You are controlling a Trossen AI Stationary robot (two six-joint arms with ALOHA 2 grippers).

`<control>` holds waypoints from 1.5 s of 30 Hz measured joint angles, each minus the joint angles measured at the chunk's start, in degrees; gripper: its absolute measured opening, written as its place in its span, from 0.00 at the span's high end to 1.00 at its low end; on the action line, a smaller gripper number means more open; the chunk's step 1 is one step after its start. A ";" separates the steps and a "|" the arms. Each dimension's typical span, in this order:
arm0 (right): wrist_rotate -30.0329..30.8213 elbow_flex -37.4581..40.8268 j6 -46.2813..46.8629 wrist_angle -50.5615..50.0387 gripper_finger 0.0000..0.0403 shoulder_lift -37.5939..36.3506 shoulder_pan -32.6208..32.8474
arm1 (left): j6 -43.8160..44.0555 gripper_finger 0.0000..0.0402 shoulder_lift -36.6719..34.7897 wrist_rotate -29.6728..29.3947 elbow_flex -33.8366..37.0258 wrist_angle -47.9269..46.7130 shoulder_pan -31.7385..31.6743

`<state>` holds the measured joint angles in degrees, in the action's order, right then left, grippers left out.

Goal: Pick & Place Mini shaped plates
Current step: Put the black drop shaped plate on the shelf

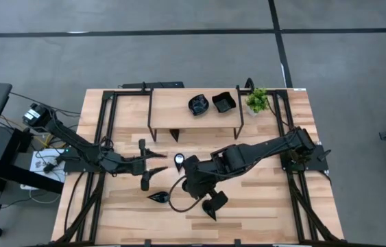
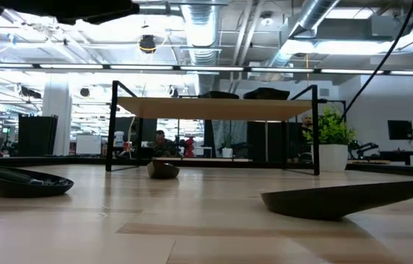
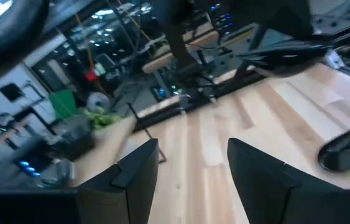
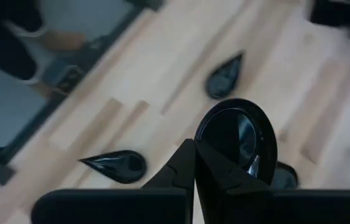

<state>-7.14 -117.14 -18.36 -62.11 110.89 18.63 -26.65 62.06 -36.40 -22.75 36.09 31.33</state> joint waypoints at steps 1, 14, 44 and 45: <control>-1.37 -0.01 -0.69 0.15 1.00 -0.01 0.01 | -0.33 0.51 0.00 -0.15 -0.38 -0.02 0.00; -12.56 -0.02 -5.48 13.83 1.00 -0.02 -1.69 | -0.13 0.51 0.00 10.40 -3.14 -0.02 0.20; -17.20 -0.02 2.16 24.03 1.00 0.00 -9.13 | -1.62 0.51 0.02 11.52 -3.14 7.55 2.91; -17.23 -0.02 2.16 24.03 1.00 0.00 -9.31 | -1.65 0.51 0.00 12.06 -3.14 8.23 2.91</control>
<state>-24.37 -117.16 -16.21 -38.09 110.89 9.32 -28.30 62.06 -24.34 -25.89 44.32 34.24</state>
